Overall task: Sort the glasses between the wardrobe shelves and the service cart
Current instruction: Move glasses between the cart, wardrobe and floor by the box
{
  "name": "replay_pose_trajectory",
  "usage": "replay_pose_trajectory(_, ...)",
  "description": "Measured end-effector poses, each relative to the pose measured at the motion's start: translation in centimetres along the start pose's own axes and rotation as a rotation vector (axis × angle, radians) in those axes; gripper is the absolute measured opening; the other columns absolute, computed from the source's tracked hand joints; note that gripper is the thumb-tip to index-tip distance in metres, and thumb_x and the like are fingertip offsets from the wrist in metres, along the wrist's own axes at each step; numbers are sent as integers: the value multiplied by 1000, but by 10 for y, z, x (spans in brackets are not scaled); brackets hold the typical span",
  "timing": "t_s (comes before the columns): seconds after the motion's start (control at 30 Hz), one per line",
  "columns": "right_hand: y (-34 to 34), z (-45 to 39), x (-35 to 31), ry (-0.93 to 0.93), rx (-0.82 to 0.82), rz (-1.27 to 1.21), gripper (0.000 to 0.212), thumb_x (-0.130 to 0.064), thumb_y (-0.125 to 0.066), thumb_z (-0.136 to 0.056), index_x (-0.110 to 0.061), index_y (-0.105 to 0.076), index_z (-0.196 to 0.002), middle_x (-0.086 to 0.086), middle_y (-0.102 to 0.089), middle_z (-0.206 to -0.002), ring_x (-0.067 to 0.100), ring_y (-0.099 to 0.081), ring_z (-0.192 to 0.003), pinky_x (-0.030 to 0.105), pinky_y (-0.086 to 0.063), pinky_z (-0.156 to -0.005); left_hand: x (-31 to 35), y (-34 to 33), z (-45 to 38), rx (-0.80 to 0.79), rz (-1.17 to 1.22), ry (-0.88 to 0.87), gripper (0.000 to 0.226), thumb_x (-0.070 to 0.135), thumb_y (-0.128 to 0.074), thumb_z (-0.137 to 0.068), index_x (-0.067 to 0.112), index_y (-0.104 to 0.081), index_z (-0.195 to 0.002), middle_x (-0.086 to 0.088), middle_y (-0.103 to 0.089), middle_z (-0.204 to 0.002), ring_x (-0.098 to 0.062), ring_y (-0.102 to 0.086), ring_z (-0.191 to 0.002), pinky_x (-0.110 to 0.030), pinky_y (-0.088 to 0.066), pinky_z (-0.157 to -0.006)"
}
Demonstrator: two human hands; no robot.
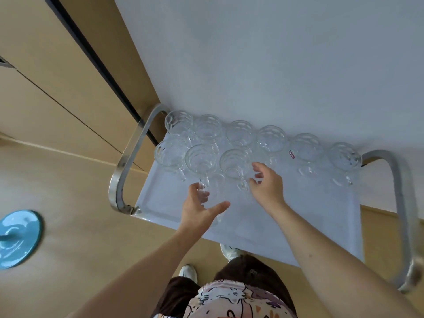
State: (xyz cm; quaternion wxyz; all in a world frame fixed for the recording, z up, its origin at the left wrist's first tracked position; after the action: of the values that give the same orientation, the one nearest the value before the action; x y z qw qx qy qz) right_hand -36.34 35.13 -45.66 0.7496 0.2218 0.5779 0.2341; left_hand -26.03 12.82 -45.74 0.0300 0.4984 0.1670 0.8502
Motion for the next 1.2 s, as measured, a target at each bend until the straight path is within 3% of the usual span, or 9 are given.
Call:
replay_pose_trajectory(0.17,0,54,-2,-50,83,99,47,-16,-71,-89,-13,-62,-135,8,-63,-133,26,-60,-119,39,-47,-103,5,14,5,-97,-24,-95,88,63,-85,-51,30,-42,-120,6,-60,-116,-9,-60,-109,-31,-51,-91)
replay_pose_trajectory(0.33,-18,124,-11,-40,138,183,46,-19,-74,-88,-13,-64,-133,9,-62,-133,27,-59,-121,34,-44,-102,-7,40,20,-170,-52,-180,80,52,-90,-63,28,-41,-122,7,-59,-115,-7,-60,-107,-27,-49,-88)
replay_pose_trajectory(0.47,-30,172,-14,-67,150,201,44,-23,-72,-91,-14,-64,-133,7,-61,-135,25,-56,-125,26,-38,-101,-20,61,40,-175,-35,-180,85,56,-88,-59,29,-40,-123,7,-59,-114,-8,-60,-107,-30,-50,-88)
replay_pose_trajectory(0.67,-40,223,-15,-69,124,266,47,-27,-68,-94,-16,-59,-139,6,-56,-139,26,-51,-128,36,-40,-108,-43,72,71,-186,-49,-175,80,48,-93,-64,31,-42,-123,10,-60,-114,-5,-60,-106,-26,-48,-86)
replay_pose_trajectory(0.87,-36,268,17,-100,77,360,47,-30,-65,-96,-17,-57,-141,4,-55,-139,27,-49,-127,42,-40,-107,-68,49,106,-213,-60,-148,79,49,-92,-64,33,-41,-123,9,-61,-117,-10,-61,-111,-29,-47,-91)
replay_pose_trajectory(1.2,-36,322,130,-86,-30,432,51,-34,-64,-96,-16,-55,-143,8,-55,-140,33,-48,-129,41,-34,-111,-123,-33,168,-160,-90,-143,85,57,-89,-54,31,-42,-121,7,-61,-117,-9,-61,-110,-31,-51,-93)
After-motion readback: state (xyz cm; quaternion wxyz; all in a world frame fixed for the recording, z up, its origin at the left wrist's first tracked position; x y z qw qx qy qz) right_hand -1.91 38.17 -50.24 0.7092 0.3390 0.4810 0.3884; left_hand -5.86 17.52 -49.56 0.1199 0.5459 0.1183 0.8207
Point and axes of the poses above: each hand's wrist, its own z-axis away from the middle knuckle, its own y-axis out of the back of the hand, x = y × z, the point moved 10 cm from there along -z, towards the middle knuckle
